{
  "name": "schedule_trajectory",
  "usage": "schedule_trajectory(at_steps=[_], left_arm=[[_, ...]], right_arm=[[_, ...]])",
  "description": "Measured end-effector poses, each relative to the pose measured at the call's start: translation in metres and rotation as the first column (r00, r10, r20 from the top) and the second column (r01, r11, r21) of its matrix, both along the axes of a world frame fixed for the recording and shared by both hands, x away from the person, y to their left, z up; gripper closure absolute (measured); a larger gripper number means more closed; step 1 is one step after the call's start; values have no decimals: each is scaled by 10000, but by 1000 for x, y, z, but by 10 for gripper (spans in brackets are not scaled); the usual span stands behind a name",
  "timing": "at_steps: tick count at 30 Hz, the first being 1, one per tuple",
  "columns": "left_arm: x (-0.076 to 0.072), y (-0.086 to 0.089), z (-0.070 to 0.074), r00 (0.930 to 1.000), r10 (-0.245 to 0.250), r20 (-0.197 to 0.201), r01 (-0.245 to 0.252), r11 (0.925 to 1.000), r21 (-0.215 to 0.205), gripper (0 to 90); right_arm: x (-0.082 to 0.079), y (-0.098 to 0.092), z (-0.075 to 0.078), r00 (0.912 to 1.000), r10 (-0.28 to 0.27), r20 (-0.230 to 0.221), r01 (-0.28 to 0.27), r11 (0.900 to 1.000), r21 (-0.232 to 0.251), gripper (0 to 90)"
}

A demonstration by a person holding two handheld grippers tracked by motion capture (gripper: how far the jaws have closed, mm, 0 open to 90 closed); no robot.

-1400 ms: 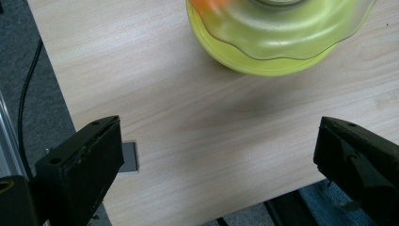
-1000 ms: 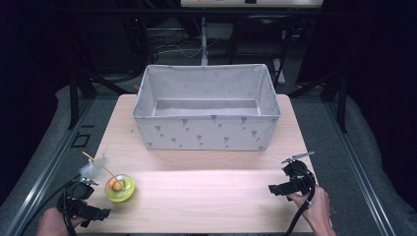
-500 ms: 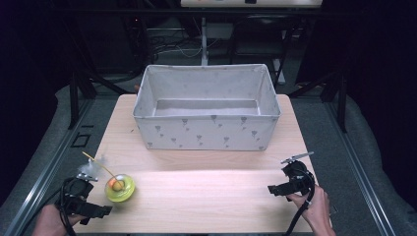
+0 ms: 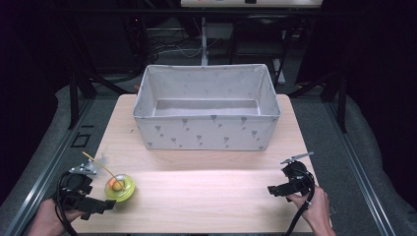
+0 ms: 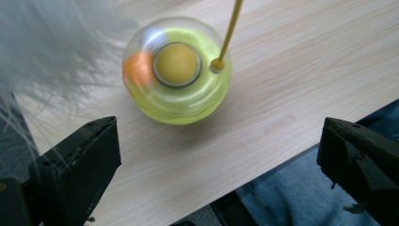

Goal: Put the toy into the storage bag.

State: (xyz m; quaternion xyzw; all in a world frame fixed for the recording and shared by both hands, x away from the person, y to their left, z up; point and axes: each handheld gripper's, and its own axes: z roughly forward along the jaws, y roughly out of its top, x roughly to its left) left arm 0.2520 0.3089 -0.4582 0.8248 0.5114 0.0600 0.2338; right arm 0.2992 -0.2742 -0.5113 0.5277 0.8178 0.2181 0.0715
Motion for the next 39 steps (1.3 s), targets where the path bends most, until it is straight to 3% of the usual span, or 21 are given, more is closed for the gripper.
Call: schedule_trajectory(at_steps=[9, 22, 32, 39], left_arm=[[6, -3, 11, 9995, -224, 220, 232, 9991, -361, 1], [21, -7, 28, 9976, -451, 529, 475, 9978, -456, 10], [30, -11, 44, 9959, -420, 796, 450, 9983, -369, 108], [36, -10, 53, 9967, -428, 689, 436, 9990, -100, 271]], right_arm=[[0, 0, -1, 10000, 4, -40, -4, 10000, -8, 103], [-1, 0, -1, 10000, -14, -23, 14, 10000, 52, 109], [-1, 0, -2, 10000, -12, -54, 12, 10000, 75, 117], [-1, 0, -2, 10000, 26, -91, -25, 10000, 77, 121]])
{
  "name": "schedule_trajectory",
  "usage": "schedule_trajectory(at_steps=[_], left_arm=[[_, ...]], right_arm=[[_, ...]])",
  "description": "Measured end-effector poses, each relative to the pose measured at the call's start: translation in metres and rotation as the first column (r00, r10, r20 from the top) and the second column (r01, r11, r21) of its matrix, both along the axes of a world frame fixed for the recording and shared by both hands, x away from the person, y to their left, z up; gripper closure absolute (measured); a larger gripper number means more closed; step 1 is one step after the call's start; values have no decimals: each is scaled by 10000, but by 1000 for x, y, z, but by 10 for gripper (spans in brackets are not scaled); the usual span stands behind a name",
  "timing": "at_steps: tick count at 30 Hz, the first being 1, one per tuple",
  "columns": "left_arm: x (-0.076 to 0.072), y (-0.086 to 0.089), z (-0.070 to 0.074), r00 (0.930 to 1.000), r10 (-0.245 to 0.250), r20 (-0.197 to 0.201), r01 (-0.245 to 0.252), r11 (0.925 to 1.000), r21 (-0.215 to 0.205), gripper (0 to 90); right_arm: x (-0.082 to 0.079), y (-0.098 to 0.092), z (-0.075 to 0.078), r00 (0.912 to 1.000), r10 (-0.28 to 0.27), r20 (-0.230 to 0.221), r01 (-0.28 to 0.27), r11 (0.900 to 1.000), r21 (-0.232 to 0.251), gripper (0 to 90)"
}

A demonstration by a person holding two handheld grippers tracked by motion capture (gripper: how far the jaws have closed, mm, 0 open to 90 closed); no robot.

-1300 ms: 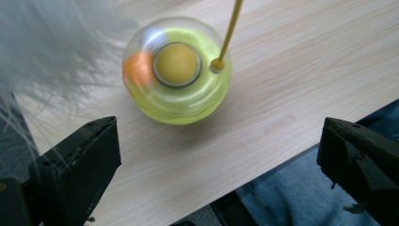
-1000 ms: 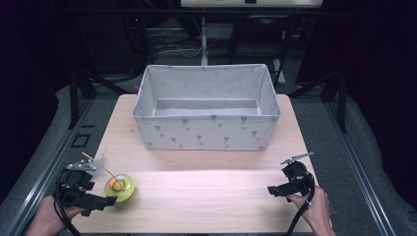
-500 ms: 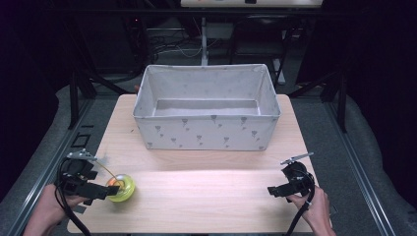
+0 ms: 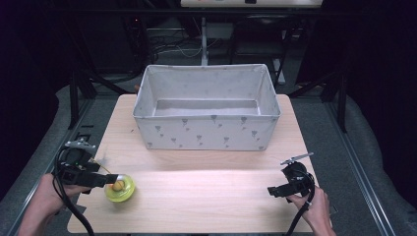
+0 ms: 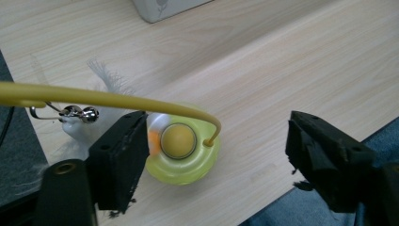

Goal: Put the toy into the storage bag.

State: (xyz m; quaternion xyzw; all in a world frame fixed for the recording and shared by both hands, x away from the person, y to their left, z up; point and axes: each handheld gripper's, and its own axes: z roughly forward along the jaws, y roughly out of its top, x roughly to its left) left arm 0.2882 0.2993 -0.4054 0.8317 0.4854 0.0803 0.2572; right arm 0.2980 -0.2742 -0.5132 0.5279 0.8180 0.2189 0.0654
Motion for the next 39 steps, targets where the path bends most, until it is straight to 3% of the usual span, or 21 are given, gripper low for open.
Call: schedule_trajectory(at_steps=[5, 11, 24, 29, 35, 39], left_arm=[[5, 0, 4, 9999, -66, -158, 70, 9996, 282, 426], [11, -1, 7, 9995, -158, -289, 174, 9983, 558, 545], [13, -1, 9, 9992, -49, -392, 74, 9979, 645, 789], [14, -1, 11, 9996, -12, -297, 32, 9977, 674, 819], [18, -2, 9, 9991, 226, -350, -208, 9985, 506, 677], [19, -5, 9, 9993, 141, -341, -126, 9989, 443, 689]], right_arm=[[0, 0, 0, 10000, 4, -21, -4, 10000, 9, 126], [0, 0, 0, 10000, 43, -51, -43, 10000, 20, 130], [0, 0, 0, 9998, 121, -144, -123, 9998, -150, 132], [0, 0, 0, 9999, 85, -125, -86, 9999, -78, 133], [-1, -1, 0, 9999, 114, -48, -114, 9999, -32, 133], [-1, 0, 0, 9999, 128, -62, -129, 9999, -25, 133]])
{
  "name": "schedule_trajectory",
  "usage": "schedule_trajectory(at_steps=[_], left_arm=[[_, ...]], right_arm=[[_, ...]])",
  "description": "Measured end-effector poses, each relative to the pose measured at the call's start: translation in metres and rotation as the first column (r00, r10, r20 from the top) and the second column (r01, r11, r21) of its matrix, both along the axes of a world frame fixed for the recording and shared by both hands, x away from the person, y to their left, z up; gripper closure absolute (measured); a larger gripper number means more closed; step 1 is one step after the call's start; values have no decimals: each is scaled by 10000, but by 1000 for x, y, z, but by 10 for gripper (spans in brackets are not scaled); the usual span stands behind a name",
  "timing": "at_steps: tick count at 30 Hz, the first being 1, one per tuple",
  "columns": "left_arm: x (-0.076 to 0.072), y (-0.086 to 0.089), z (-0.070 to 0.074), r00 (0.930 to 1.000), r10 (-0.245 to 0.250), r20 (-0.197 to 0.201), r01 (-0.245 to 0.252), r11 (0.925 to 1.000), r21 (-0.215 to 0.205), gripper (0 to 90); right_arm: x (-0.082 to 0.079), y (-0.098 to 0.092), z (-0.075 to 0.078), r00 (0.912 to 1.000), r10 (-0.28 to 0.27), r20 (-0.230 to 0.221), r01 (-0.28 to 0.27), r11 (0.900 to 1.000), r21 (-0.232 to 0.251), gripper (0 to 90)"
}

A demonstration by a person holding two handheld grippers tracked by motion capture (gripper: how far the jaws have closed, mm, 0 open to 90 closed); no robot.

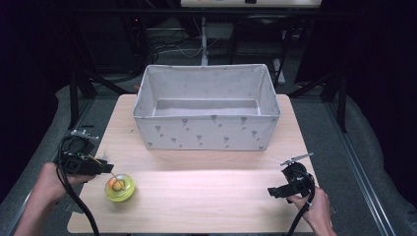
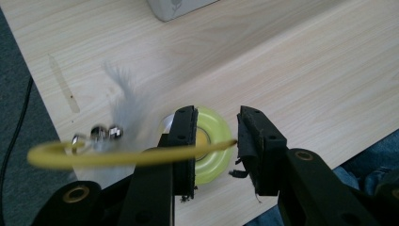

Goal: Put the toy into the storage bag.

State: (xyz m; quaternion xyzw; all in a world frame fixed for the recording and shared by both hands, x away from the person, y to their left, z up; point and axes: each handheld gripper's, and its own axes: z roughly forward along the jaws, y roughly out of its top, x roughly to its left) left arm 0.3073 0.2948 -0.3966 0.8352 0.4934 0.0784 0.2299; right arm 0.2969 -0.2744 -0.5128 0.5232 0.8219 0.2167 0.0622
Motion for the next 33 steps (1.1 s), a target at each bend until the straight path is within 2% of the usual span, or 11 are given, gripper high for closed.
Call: schedule_trajectory(at_steps=[8, 11, 15, 21, 26, 33], left_arm=[[2, 1, 0, 10000, -16, 56, 19, 9984, -568, 842], [2, 0, -1, 9999, -89, 82, 95, 9977, -678, 866], [2, -2, 0, 9997, -224, -13, 222, 9975, -667, 871], [2, -3, 1, 9998, -184, 91, 189, 9984, -535, 875], [1, -5, 2, 9993, -364, 78, 366, 9988, -328, 876], [4, -7, 7, 9985, -526, 160, 528, 9985, -144, 876]], right_arm=[[0, 0, 0, 10000, 4, -32, -4, 10000, 11, 134], [0, 0, 0, 9999, 74, -92, -74, 10000, 16, 134], [1, 0, -1, 9999, 84, -126, -84, 10000, 5, 133], [0, 0, -1, 9999, -31, -101, 33, 9998, 195, 133], [0, -1, 0, 9998, 94, -165, -94, 10000, -24, 134], [0, -1, 0, 9999, 69, -152, -68, 9999, 83, 133]])
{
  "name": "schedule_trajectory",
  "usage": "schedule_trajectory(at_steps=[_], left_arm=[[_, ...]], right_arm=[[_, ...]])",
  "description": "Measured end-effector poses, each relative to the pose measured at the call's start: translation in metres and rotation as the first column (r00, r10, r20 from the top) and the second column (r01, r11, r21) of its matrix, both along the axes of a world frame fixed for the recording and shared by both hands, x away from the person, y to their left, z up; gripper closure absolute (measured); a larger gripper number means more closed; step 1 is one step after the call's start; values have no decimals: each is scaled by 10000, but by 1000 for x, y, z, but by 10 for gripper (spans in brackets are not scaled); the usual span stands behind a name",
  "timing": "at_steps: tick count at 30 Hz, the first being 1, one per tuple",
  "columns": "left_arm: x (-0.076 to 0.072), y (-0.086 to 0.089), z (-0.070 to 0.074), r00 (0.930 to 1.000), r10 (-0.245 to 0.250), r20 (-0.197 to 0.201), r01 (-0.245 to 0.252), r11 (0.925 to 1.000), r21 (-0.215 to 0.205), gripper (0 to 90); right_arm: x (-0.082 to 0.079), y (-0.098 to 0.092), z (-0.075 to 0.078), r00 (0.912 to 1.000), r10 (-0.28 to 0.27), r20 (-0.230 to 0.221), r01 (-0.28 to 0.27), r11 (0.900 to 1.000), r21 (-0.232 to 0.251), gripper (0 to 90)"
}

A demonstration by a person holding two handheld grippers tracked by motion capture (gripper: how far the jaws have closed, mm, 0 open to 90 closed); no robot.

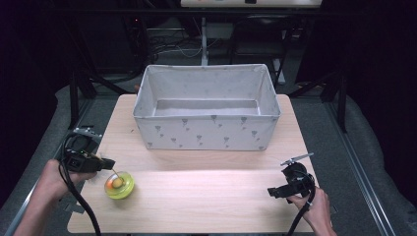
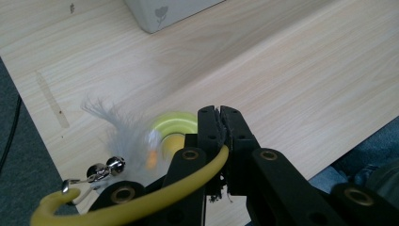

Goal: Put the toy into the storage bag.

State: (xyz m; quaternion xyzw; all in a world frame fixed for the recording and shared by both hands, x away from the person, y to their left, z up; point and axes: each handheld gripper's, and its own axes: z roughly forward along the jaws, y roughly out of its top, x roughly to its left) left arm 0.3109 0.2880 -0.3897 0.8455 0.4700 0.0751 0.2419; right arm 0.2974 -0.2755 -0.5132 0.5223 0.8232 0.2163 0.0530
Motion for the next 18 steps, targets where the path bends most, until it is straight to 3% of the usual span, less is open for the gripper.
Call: schedule_trajectory(at_steps=[18], left_arm=[[20, -8, 26, 9990, -380, 227, 374, 9990, 252, 877]], right_arm=[[0, 0, 0, 9999, -74, -69, 74, 10000, -27, 132]])
